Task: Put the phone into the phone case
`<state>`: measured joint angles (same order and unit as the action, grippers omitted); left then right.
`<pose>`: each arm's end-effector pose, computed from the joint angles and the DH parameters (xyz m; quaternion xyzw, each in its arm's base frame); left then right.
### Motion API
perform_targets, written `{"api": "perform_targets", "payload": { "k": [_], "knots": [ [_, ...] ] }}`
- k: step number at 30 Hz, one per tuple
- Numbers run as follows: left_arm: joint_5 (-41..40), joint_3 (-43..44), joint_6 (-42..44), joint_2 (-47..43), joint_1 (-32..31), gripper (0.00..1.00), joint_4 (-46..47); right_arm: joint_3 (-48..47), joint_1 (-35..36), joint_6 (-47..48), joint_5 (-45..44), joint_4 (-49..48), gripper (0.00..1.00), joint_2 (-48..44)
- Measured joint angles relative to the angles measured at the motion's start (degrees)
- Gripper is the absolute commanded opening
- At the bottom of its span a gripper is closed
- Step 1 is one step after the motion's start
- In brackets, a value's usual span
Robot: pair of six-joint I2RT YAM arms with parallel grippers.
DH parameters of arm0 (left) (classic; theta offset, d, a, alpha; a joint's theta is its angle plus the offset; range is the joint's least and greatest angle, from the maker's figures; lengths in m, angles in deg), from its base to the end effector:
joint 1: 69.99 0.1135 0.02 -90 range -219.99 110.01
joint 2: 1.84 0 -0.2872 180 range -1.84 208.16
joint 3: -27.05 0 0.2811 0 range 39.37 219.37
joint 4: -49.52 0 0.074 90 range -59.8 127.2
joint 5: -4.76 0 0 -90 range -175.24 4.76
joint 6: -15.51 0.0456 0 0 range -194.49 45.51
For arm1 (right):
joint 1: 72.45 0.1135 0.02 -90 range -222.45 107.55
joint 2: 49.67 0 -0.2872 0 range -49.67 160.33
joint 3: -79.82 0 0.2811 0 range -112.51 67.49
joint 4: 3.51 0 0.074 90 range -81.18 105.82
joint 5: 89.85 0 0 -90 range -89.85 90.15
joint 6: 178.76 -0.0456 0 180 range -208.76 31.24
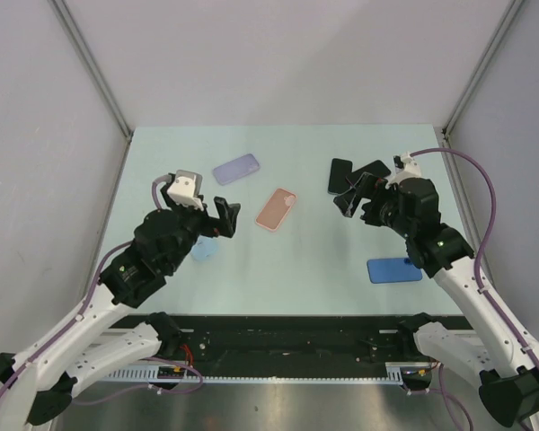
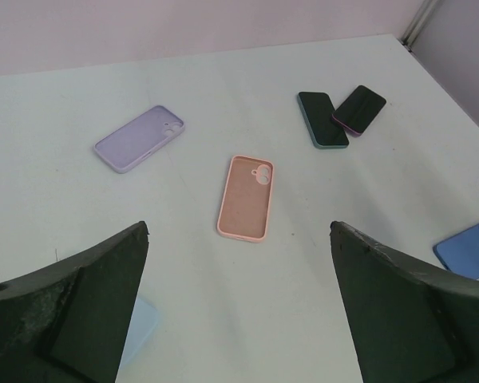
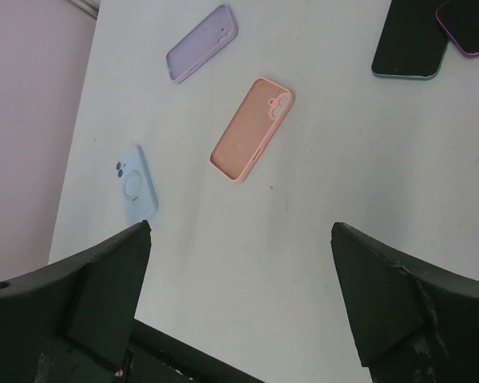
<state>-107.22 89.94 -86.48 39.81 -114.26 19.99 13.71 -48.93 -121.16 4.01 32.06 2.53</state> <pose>0.1426 -0.1152 0.3894 0.0866 0.7479 -0.1756 0.6343 0.2077 0.0938 0.3639 0.0452 0.8259 0.2878 0.4827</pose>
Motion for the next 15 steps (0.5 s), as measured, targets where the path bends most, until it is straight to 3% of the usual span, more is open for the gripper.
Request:
{"api": "perform_targets", "payload": {
  "k": [8,12,15],
  "knots": [
    [-3.4,0.2,-0.8,2.1,0.0,1.00,-0.5,0.0,-0.7,-0.1,0.4,0.9,1.00,0.0],
    [-8.6,4.3,-4.4,7.8,0.7,1.00,-5.5,0.0,-1.7,0.0,0.5,2.1,1.00,0.0],
    [-10.3,10.2,-9.4,15.2,5.0,1.00,-11.0,0.0,-2.0,0.2,0.5,2.9,1.00,0.0]
  ]
}}
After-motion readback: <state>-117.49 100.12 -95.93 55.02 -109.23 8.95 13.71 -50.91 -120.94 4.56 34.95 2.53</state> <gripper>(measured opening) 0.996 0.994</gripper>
